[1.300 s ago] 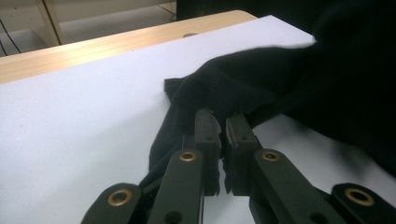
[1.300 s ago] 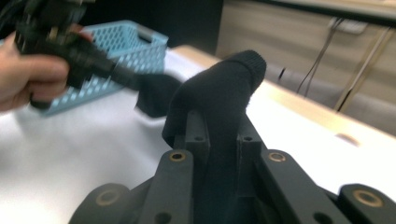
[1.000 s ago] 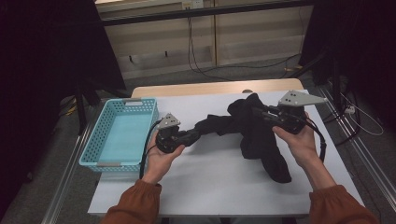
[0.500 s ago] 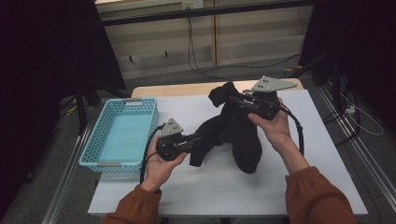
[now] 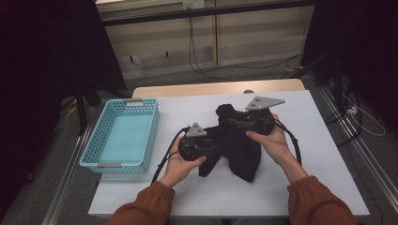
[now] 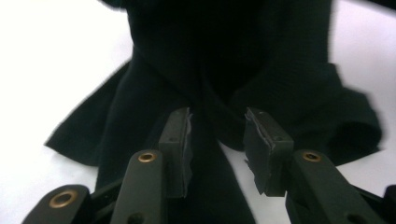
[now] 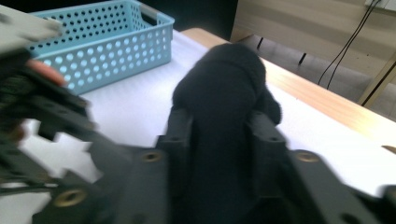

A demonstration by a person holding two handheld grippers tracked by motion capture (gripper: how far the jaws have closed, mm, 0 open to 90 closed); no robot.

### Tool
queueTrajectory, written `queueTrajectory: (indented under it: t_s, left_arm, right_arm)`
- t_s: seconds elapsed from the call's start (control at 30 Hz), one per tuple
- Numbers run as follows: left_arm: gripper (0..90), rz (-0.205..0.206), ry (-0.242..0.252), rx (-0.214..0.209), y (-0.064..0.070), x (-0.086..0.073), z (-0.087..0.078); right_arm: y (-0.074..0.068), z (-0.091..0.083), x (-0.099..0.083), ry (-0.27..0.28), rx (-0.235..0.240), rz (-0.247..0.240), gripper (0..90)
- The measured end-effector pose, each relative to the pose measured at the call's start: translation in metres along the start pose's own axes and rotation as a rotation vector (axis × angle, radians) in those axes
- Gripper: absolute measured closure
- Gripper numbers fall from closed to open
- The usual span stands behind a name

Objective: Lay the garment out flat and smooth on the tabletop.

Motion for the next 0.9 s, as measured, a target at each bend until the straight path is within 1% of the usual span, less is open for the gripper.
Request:
queueTrajectory:
  t_s: [0.03,0.1,0.17,0.2,0.3,0.33,0.37,0.4,0.47,0.5,0.57,0.6,0.67,0.7,0.73,0.77,0.83,0.87,0.9]
  left_arm:
    - [58.6,-0.004,-0.018,-0.001,-0.001,-0.002,0.004]
    - [56.1,0.002,-0.047,0.009,-0.002,-0.008,0.009]
    - [53.2,0.003,-0.054,0.011,-0.001,-0.011,0.010]
    - [53.2,0.002,-0.056,0.013,-0.002,-0.012,0.009]
    - [53.2,-0.011,-0.036,0.005,-0.001,-0.011,0.007]
    - [53.2,-0.006,-0.035,0.007,0.001,-0.009,0.006]
    - [53.1,0.005,-0.029,0.007,0.003,-0.009,0.005]
    - [52.8,0.005,-0.024,0.005,0.005,-0.008,0.005]
    - [51.3,0.002,-0.020,-0.002,0.007,-0.007,0.005]
    - [51.1,0.008,-0.022,-0.005,0.008,-0.007,0.005]
    - [50.6,0.010,-0.009,-0.001,0.009,-0.007,0.004]
    - [50.6,0.008,-0.010,-0.006,0.009,-0.006,0.003]
    - [50.6,0.011,-0.002,0.001,0.008,-0.006,0.001]
    - [50.7,0.007,0.004,0.006,0.007,-0.006,0.001]
    - [50.7,-0.003,0.010,0.010,0.006,-0.006,0.000]
    - [50.7,-0.013,0.017,0.013,0.005,-0.006,0.000]
    - [50.1,-0.015,0.018,0.046,0.002,-0.006,-0.002]
    - [48.7,-0.019,0.021,0.055,0.001,-0.006,-0.002]
    - [47.9,-0.026,0.027,0.054,0.000,-0.007,-0.002]
  right_arm:
    - [-0.001,-0.001,-0.002,-0.010,-0.010,0.003,49.3]
    - [-0.005,-0.006,-0.008,-0.013,-0.003,-0.005,47.1]
    - [-0.009,-0.012,-0.017,-0.024,-0.005,-0.008,40.5]
    - [-0.011,-0.015,-0.022,-0.030,-0.003,-0.011,40.6]
    - [-0.017,-0.024,-0.043,-0.042,0.022,0.000,38.5]
    - [-0.020,-0.026,-0.051,-0.054,0.027,-0.003,37.8]
    - [-0.022,-0.027,-0.058,-0.082,0.020,-0.014,34.6]
    - [-0.024,-0.029,-0.064,-0.097,0.013,-0.021,32.8]
    - [-0.026,-0.033,-0.072,-0.097,0.019,-0.008,33.4]
    - [-0.027,-0.035,-0.074,-0.098,0.019,-0.011,33.2]
    - [-0.029,-0.039,-0.078,-0.102,0.024,-0.009,32.7]
    - [-0.031,-0.040,-0.080,-0.103,0.029,-0.007,32.5]
    - [-0.033,-0.040,-0.085,-0.118,0.036,-0.006,31.8]
    - [-0.034,-0.038,-0.088,-0.136,0.049,-0.003,30.6]
    - [-0.034,-0.035,-0.091,-0.153,0.052,-0.003,29.7]
    - [-0.035,-0.031,-0.093,-0.165,0.044,-0.007,28.7]
    - [-0.037,-0.022,-0.096,-0.188,0.041,-0.031,26.6]
    - [-0.038,-0.018,-0.097,-0.199,0.034,-0.046,25.0]
    - [-0.039,-0.012,-0.098,-0.217,0.025,-0.051,23.3]
Point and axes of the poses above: each handheld gripper's, and its own axes: z roughly forward along the jaws, x roughly out of its top, y roughly to its right, the point moved 2 cm from there along z, roughly forward along the jaws, and after that the axes turned 8 degrees about z, right-handed, at the moved point
